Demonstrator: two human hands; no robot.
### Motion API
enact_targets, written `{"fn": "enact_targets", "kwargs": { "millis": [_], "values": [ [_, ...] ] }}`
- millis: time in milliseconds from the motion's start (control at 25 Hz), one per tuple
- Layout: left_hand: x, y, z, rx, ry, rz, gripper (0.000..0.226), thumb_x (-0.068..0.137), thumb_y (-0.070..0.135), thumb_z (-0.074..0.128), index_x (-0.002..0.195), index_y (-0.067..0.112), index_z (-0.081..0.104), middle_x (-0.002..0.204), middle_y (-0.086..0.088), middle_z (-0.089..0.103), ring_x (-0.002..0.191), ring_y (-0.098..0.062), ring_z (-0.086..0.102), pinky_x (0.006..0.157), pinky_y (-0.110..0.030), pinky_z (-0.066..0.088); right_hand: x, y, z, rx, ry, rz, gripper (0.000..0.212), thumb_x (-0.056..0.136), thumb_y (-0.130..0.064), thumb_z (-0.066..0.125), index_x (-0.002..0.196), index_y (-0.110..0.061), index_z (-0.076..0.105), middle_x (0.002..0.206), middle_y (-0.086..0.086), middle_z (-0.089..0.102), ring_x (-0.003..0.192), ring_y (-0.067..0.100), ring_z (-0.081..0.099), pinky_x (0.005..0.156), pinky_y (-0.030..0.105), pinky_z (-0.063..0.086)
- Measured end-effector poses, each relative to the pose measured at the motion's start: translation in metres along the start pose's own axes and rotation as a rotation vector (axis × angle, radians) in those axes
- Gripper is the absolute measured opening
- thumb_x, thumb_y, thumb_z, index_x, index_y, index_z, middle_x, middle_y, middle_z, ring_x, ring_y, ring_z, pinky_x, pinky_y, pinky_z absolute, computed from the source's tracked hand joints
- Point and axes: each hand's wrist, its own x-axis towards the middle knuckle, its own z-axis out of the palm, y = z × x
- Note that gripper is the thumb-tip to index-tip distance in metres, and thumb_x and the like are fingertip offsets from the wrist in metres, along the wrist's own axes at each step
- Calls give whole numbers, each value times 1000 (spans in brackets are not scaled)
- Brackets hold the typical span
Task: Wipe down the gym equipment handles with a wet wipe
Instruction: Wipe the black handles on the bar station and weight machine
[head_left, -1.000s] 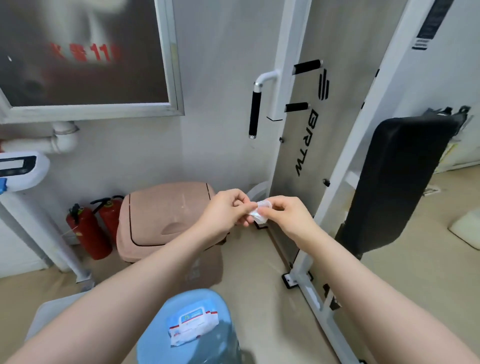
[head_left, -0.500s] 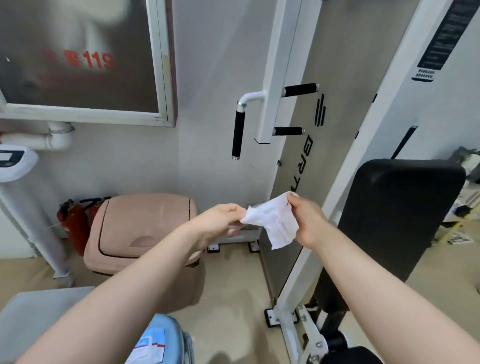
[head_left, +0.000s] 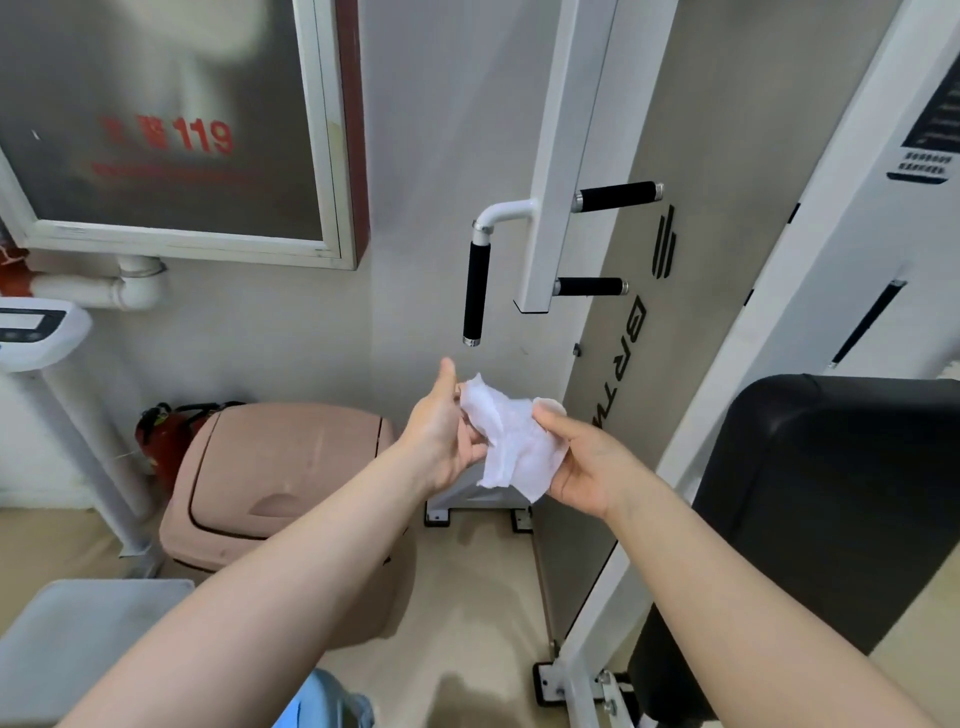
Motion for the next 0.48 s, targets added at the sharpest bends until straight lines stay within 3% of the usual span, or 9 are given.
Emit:
{"fn": "enact_targets", "kwargs": {
  "millis": [80, 160, 280, 360, 480],
  "values": [
    [19, -2, 4, 145, -32, -2, 42, 86, 43, 58, 110, 8, 52, 101, -13, 67, 77, -22, 68, 70, -36, 55, 21, -8, 2, -59, 82, -41, 21, 91, -22, 57, 101, -5, 62, 82, 9, 72, 75, 20, 69, 67, 30, 57],
    [37, -5, 1, 219, -18, 10, 50, 81, 15, 69, 122, 10, 41, 110, -14, 61, 80, -21, 66, 65, -32, 55, 40, -18, 7, -74, 100, -56, 25, 92, -27, 55, 101, -4, 62, 82, 9, 72, 75, 20, 69, 72, 31, 56],
    [72, 13, -19, 288, 12, 32, 48, 81, -3, 59, 123, 11, 39, 72, -7, 66, 56, -14, 61, 51, -22, 50, 76, -39, 11, 31, 121, -14, 34, 93, -33, 51, 103, -2, 62, 96, 15, 70, 86, 26, 67, 77, 39, 53],
    [107, 34, -40, 359, 46, 31, 50, 81, -8, 49, 126, 10, 37, 47, 0, 57, 41, -11, 50, 50, -23, 47, 106, -52, 10, 105, 166, -45, 34, 94, -31, 50, 111, -2, 60, 107, 17, 67, 92, 28, 65, 73, 42, 52],
    [160, 68, -62, 654, 127, 23, 44, 84, -4, 45, 126, 7, 39, 72, -9, 60, 59, -17, 53, 59, -25, 43, 156, -72, 13, 79, 326, -114, 24, 95, -28, 49, 105, -8, 60, 116, 15, 64, 95, 29, 64, 72, 40, 53]
  ]
}}
